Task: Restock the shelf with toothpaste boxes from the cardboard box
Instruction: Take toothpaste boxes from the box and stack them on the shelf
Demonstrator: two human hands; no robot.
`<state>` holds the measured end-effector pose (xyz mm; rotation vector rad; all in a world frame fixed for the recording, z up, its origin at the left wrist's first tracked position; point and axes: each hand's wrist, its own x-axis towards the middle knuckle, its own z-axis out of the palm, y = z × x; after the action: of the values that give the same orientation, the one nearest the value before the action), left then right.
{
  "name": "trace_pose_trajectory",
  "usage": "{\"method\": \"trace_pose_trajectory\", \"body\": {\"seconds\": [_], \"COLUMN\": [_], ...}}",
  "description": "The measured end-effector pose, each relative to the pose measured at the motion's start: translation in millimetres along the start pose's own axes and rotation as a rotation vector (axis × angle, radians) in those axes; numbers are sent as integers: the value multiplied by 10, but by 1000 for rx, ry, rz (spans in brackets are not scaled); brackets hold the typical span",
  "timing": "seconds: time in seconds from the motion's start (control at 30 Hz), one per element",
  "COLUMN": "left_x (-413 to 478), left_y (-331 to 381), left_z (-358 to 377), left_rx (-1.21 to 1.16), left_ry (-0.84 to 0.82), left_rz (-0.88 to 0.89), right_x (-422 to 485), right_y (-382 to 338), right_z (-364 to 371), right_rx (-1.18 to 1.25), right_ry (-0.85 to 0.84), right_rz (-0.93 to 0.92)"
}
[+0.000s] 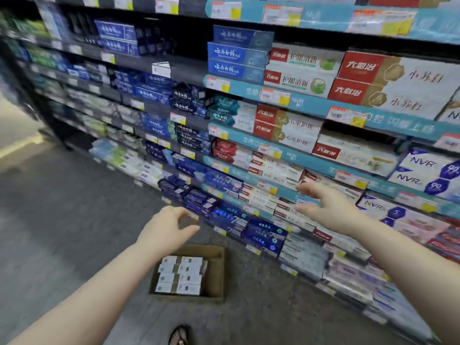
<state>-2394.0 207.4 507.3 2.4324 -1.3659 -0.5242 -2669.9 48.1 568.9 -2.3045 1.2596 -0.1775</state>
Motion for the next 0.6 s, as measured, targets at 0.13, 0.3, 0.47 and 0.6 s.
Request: {"method": "trace_pose_trajectory", "body": {"seconds": [0.13,0.3,0.47,0.6], "left_x": [176,604,1155,1535], "left_y": [-433,-1158,-2011,-2558], "left_z": [34,-20,-66,87], "left_rx": [-22,-50,-62,-33], "left_ry": [-7,-20,-75,-165], "left_rz": [-53,-92,-133,-168], "right_x": [384,1000,1601,1934], "right_y": [-298,-789,-1187,-1271], "right_z": [406,1071,1831,2422], "right_rx": [-17,16,25,24], "right_ry": [-108,-225,-325,-400], "right_rz": [-17,7,75,145]}}
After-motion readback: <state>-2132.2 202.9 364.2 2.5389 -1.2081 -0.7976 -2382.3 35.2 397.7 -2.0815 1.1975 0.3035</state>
